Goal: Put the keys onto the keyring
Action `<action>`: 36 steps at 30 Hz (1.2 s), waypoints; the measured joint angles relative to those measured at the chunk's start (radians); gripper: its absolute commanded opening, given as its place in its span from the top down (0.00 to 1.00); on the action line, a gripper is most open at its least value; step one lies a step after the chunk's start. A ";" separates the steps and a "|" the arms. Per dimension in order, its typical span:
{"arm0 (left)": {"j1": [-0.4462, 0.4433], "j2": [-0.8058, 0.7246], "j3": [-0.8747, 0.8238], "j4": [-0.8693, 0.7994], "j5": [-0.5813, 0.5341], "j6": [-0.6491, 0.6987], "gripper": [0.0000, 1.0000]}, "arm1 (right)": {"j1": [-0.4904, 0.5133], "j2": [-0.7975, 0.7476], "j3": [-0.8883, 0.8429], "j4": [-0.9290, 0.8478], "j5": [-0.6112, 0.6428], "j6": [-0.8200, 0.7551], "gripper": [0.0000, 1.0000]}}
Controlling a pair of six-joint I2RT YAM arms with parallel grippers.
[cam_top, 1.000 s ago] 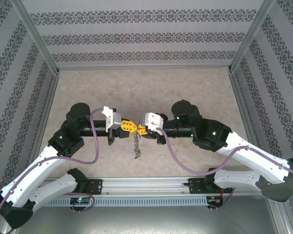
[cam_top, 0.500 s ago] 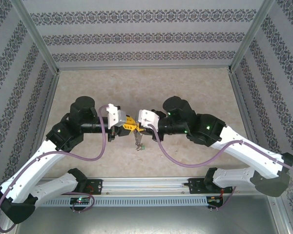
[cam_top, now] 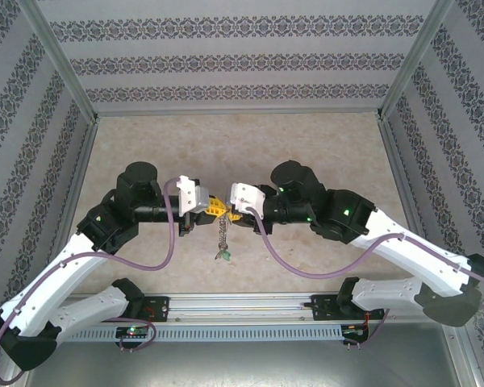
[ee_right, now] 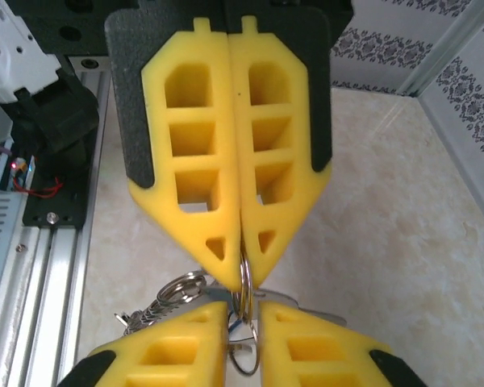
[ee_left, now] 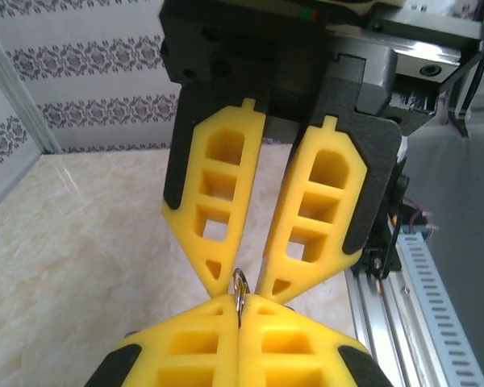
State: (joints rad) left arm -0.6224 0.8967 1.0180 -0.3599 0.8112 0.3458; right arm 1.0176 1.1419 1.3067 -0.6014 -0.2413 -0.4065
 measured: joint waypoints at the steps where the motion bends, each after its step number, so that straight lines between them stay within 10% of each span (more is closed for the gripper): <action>1: 0.000 -0.008 -0.016 0.035 0.007 -0.028 1.00 | 0.000 -0.009 -0.008 0.009 -0.003 0.003 0.80; 15: 0.001 -0.024 -0.110 0.331 0.087 -0.253 1.00 | 0.000 -0.090 -0.079 0.119 -0.022 0.038 1.00; 23: 0.002 -0.005 0.003 0.065 0.054 -0.083 0.82 | 0.006 -0.057 -0.050 0.068 -0.008 0.029 1.00; 36: -0.002 0.062 0.088 -0.183 -0.038 0.110 1.00 | 0.006 0.073 0.090 -0.140 0.028 -0.020 1.00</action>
State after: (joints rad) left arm -0.6247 0.9585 1.1057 -0.5426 0.7734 0.4561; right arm 1.0241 1.2148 1.3972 -0.7414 -0.2134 -0.4267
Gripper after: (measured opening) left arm 0.057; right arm 0.063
